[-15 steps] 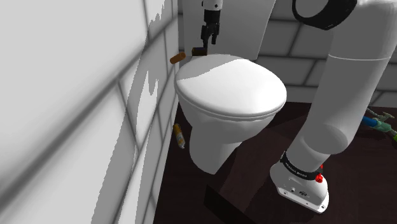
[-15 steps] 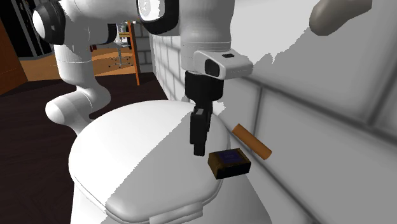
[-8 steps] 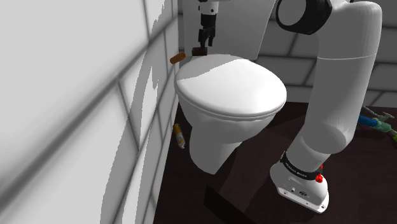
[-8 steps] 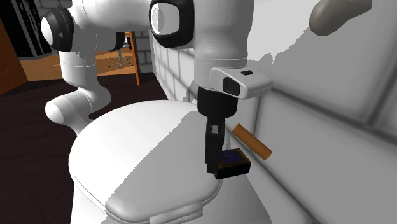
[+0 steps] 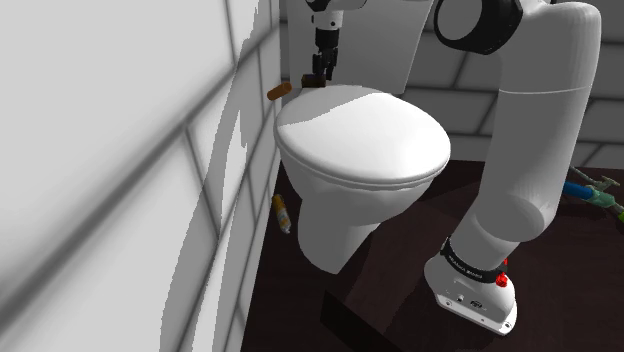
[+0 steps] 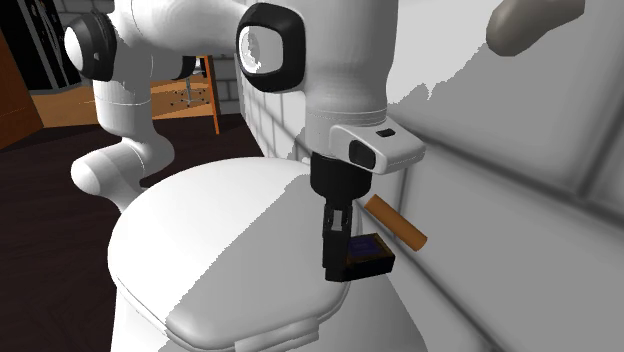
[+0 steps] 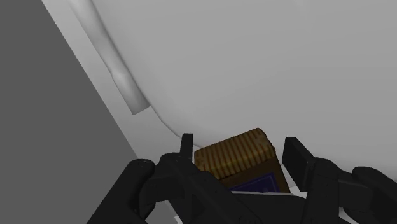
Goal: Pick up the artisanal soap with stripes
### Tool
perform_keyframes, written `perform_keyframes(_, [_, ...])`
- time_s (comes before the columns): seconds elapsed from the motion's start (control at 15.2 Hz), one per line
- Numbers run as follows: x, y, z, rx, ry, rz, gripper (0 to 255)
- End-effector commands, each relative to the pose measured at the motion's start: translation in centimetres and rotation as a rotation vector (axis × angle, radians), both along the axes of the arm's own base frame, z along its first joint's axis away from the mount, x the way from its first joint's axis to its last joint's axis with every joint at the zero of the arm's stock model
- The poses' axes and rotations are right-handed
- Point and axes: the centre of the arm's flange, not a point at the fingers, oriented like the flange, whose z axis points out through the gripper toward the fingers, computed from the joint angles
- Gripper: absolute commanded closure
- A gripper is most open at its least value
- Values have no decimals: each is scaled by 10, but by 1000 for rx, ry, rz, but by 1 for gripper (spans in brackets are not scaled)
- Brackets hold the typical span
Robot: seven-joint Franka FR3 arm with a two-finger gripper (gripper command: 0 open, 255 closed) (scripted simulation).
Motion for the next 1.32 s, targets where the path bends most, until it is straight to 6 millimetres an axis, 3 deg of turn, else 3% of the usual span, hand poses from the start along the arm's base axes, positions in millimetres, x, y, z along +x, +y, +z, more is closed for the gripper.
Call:
perform_keyframes(0.0, [0,0,-1,1,1,1,255])
perform_keyframes(0.33, [0,0,-1,1,1,0,255])
perform_keyframes(1.25, [0,0,72,1,1,0,255])
